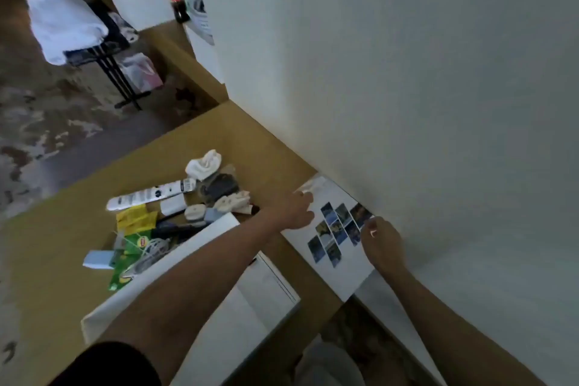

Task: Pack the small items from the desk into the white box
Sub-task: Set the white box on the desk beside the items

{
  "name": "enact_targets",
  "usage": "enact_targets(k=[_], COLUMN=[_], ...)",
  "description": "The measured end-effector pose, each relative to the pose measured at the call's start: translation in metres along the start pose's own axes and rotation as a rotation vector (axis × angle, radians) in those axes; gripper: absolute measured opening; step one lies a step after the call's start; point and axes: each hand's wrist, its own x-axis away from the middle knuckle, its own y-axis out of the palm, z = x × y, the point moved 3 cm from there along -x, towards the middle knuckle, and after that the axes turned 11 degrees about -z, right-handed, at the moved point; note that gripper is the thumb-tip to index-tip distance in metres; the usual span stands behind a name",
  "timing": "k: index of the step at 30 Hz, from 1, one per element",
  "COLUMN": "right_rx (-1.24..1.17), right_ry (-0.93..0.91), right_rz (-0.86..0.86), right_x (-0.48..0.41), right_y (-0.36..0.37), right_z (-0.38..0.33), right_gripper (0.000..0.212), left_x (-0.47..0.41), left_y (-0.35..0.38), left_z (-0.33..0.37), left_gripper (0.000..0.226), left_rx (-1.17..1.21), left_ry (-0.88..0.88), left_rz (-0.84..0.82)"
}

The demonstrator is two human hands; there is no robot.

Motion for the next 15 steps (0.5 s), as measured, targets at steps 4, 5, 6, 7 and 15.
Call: enact_targets(k=[4, 5, 6, 7, 15], right_rx=[0.023, -0.012, -0.053, -0.104, -0.337], right_ry=[0.167, 0.255, 0.342, 0.422, 0.58], right_rz=[0.118, 0.123, 0.115, 0.105, -0.041], right_x=[-0.001, 0.001, 0.003, 0.004, -0.003], right_y=[0.008, 0.012, 0.016, 0.02, 0.036], right_z=[0.03, 0.038, 0.045, 0.051, 0.072], right_gripper=[0.026, 0.036, 0.048, 0.059, 0.045], left_x=[-0.028, -0.034, -0.038, -0.044, -0.066], left_y=[0.021, 0.026, 0.029, 0.029, 0.024], left_z=[-0.016, -0.019, -0.02, -0.023, -0.035], left_gripper=[0.073, 0.078, 0.084, 0.09, 0.084], left_rx=[0.038, 0.082, 0.129, 0.17, 0.338], left_ry=[-0.173, -0.202, -0.236, -0.268, -0.374], left_rz=[-0.132, -0.126, -0.111, -0.096, 0.036])
